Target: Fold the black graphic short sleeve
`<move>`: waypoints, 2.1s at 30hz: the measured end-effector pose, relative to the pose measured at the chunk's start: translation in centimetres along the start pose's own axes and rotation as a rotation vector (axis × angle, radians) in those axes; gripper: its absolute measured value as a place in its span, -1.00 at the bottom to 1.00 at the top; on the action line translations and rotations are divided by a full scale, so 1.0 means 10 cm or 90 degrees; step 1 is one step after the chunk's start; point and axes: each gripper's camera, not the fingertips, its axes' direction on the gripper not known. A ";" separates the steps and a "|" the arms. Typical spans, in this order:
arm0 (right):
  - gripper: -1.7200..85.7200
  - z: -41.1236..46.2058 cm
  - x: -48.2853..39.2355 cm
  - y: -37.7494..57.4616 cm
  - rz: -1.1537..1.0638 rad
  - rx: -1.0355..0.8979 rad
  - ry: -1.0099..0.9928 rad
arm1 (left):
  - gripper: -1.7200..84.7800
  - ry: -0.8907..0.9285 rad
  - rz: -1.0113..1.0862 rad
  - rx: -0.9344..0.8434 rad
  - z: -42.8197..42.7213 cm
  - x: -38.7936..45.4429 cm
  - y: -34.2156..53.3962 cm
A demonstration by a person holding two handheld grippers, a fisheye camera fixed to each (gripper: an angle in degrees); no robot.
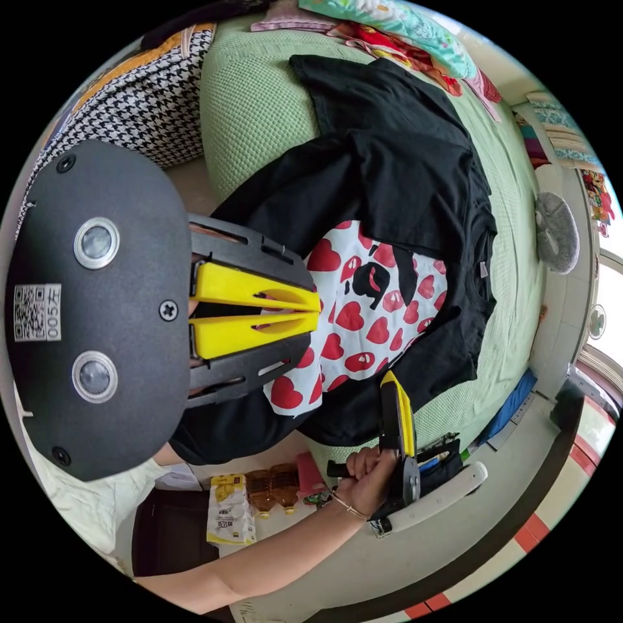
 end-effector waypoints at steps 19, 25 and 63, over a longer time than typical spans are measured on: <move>-0.68 -0.69 1.53 -0.34 0.105 0.133 -0.077 | -0.71 -0.111 -0.021 0.106 -0.70 -2.04 -0.84; -0.69 -0.60 2.02 -0.87 0.165 0.138 -0.085 | -0.63 -0.104 -0.030 0.110 -0.57 -2.58 -1.41; -0.91 -1.21 2.66 -1.93 0.352 0.259 0.047 | -0.85 -0.179 -0.119 0.152 -0.95 -2.52 -2.73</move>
